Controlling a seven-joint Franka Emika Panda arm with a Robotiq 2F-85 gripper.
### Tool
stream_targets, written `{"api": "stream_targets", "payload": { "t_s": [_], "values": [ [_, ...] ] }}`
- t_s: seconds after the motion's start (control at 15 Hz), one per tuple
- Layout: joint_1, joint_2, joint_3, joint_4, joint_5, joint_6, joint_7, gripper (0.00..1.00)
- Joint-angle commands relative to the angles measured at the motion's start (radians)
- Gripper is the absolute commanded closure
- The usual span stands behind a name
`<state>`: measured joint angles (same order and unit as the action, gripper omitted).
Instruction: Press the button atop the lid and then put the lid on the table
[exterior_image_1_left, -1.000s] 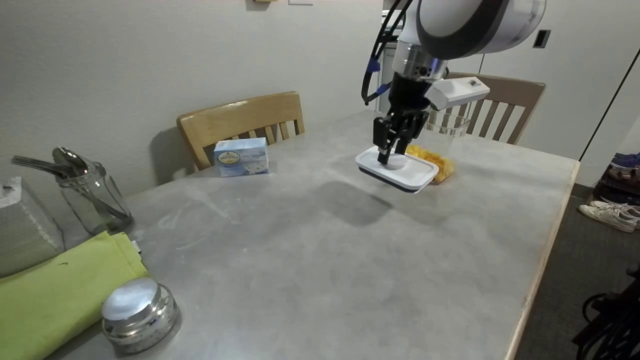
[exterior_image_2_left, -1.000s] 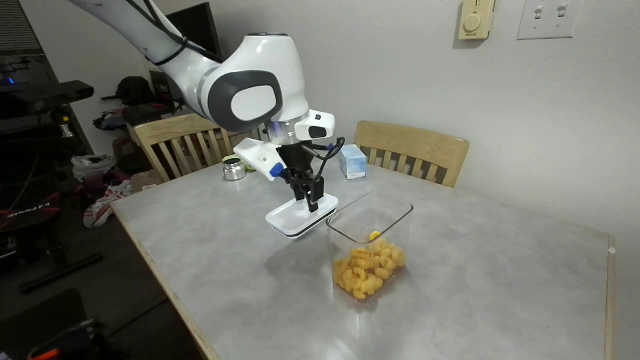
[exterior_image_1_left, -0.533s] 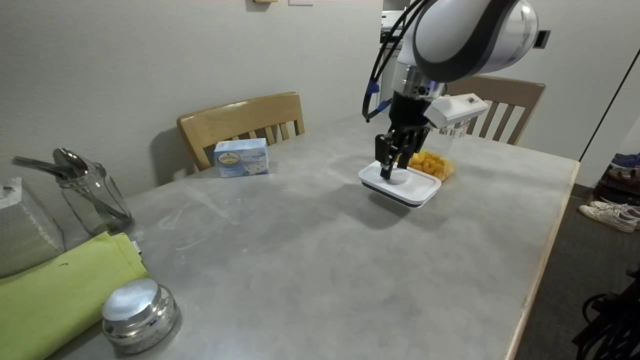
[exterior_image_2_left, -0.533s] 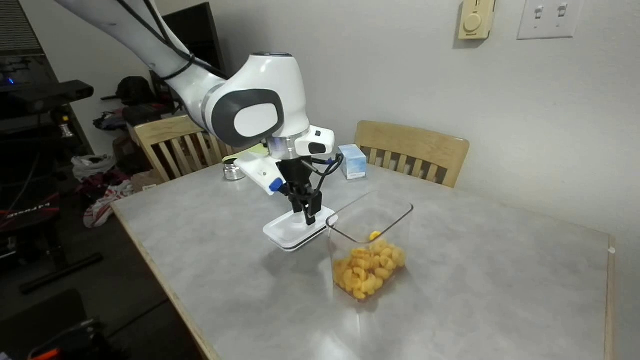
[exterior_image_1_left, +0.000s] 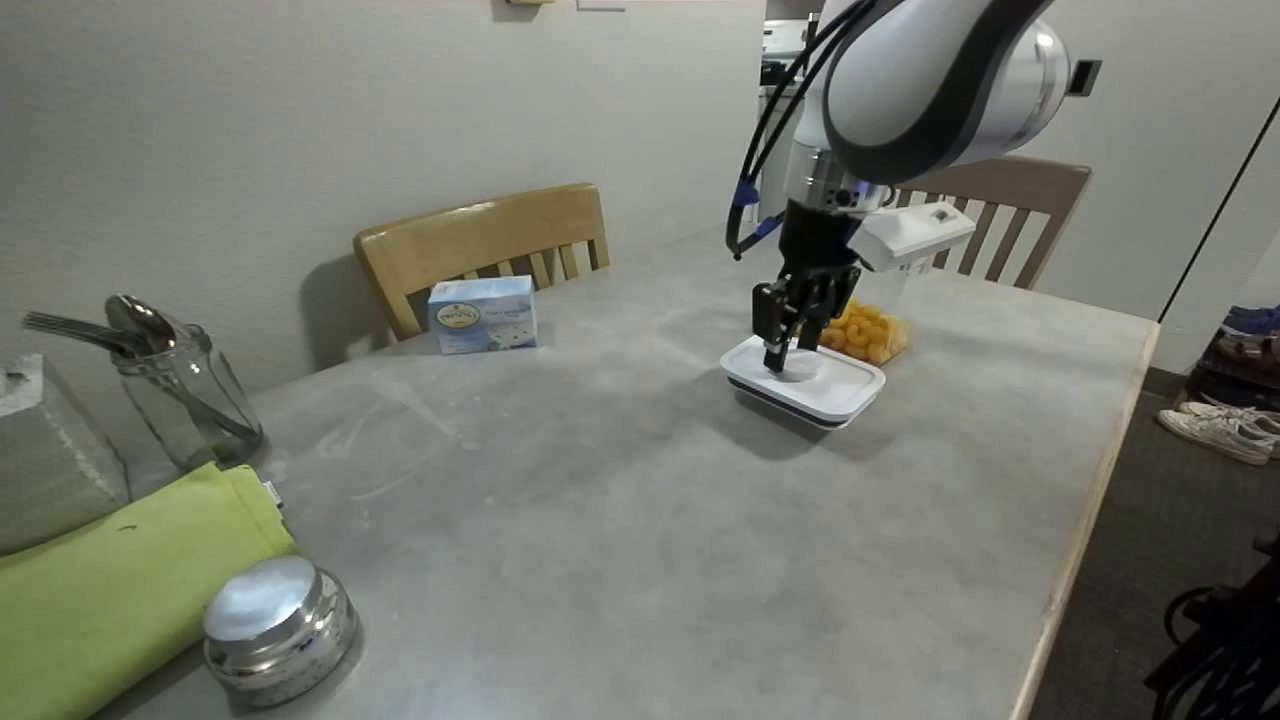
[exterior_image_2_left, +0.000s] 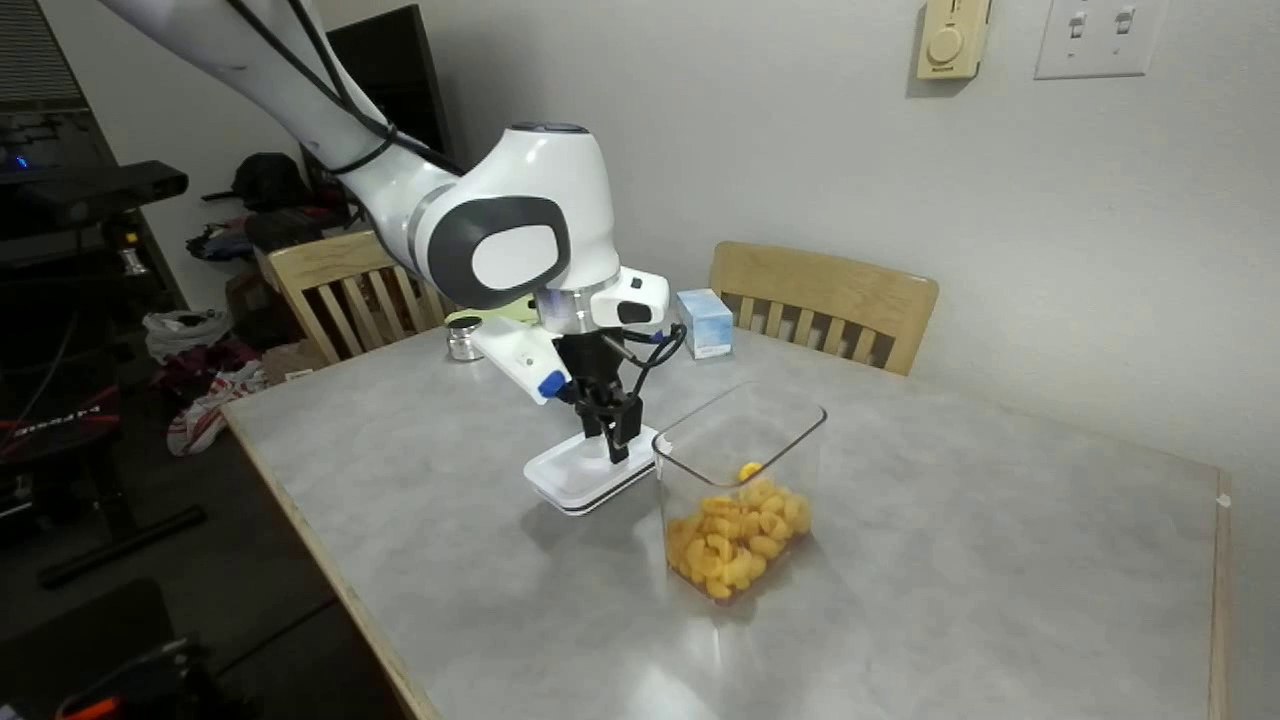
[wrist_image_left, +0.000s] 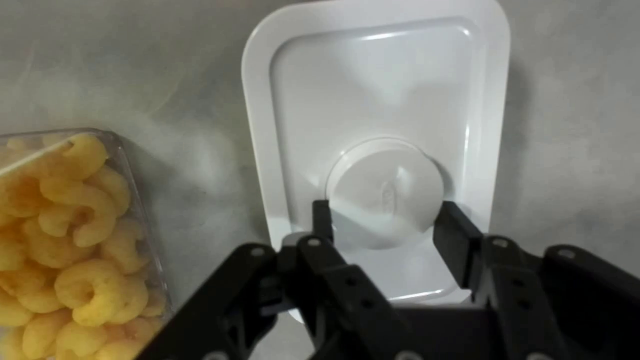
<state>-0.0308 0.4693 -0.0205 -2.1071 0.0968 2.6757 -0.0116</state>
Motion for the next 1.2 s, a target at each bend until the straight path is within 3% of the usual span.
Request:
{"api": "stream_targets", "payload": {
  "t_s": [0.0,0.13,0.2,1.13],
  "values": [
    [-0.011,-0.023,0.014,-0.005,0.003,0.003,0.001,0.16],
    [-0.007,-0.047,0.015,-0.011,0.003,-0.005,0.006,0.02],
    [-0.005,-0.061,0.016,-0.013,0.003,-0.009,0.007,0.0],
    [0.01,-0.327,0.006,-0.062,-0.008,-0.139,0.091,0.0]
  ]
}}
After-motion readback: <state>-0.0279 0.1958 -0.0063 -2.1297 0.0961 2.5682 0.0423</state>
